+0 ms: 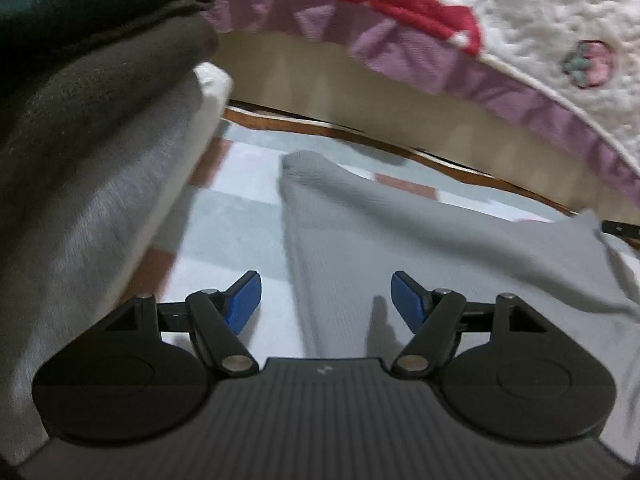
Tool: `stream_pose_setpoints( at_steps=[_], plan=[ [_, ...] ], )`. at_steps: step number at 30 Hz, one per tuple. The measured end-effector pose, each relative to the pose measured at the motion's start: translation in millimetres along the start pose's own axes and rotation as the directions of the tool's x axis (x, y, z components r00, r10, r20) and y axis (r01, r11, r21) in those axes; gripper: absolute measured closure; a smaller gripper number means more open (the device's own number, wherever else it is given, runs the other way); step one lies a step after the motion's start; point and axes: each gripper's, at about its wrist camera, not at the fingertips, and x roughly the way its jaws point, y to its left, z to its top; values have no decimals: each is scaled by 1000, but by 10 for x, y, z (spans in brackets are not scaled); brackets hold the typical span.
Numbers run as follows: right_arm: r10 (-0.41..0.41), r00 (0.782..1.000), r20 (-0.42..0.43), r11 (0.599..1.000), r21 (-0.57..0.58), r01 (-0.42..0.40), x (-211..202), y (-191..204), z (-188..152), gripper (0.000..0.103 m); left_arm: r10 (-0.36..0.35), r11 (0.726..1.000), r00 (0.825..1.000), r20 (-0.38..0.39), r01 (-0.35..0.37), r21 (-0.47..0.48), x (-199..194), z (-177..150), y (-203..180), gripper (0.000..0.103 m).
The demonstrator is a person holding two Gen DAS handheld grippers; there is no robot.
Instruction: Fold clothes
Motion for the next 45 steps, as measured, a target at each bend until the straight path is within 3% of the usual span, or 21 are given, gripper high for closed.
stream_pose_setpoints(
  at_steps=[3,4,5,7,9,12,14,16,20,22,23,24,26,29,32,37,40,43,45],
  plan=[
    [50,999,-19,999,-7,-50,128,58,2,55,33,999,999,11,-33,-1,148,102,-6,32],
    [78,997,-21,997,1,-78,147,76,6,62,44,999,999,15,-44,-1,197,135,-8,32],
    [106,994,-22,994,9,-106,166,93,9,101,55,999,998,19,-55,-1,246,169,-10,32],
    [120,992,38,993,11,-121,-5,132,70,99,76,997,997,27,-76,-2,345,237,-15,32],
    [125,969,213,987,77,-144,-374,68,114,99,98,995,995,35,-98,2,437,301,-24,32],
    [93,939,332,987,95,-132,-782,-43,152,99,103,994,994,23,-103,32,555,370,-59,32],
    [87,935,345,990,77,-120,-923,-89,158,99,75,997,997,-26,-75,-8,668,421,-34,30],
    [80,931,357,993,57,-108,-1062,-135,165,99,58,998,998,7,-58,-9,707,446,-74,28],
    [68,934,352,996,36,-86,-1140,-172,186,99,47,997,999,23,-49,60,842,461,-262,27],
    [68,937,341,997,5,-74,-1157,-158,198,99,29,992,999,33,-32,122,895,447,-385,36],
    [70,938,340,997,-6,-73,-1143,-133,215,99,26,987,999,30,-30,158,906,449,-449,58],
    [73,938,339,997,-17,-71,-1127,-106,232,99,48,981,999,16,-51,185,912,466,-517,97],
    [73,937,342,997,-41,-63,-1135,-61,268,99,89,968,996,-2,-86,234,910,511,-644,99],
    [68,932,357,996,-81,-41,-1210,-8,324,99,62,971,996,58,-74,226,696,708,-718,99],
    [48,928,369,988,-154,11,-1271,92,443,99,20,984,988,150,-46,170,473,939,-644,99],
    [28,899,437,982,-179,56,-1444,146,550,99,89,986,982,164,-110,125,479,1055,-513,99],
    [26,892,450,971,-224,85,-1504,200,582,100,94,989,977,191,-114,97,463,1025,-435,99],
    [20,901,433,960,-260,104,-1403,234,583,100,160,976,961,227,-187,107,529,994,-421,99],
    [-31,926,376,953,-267,141,-1212,259,532,94,212,961,952,223,-244,128,632,969,-423,99]
  ],
)
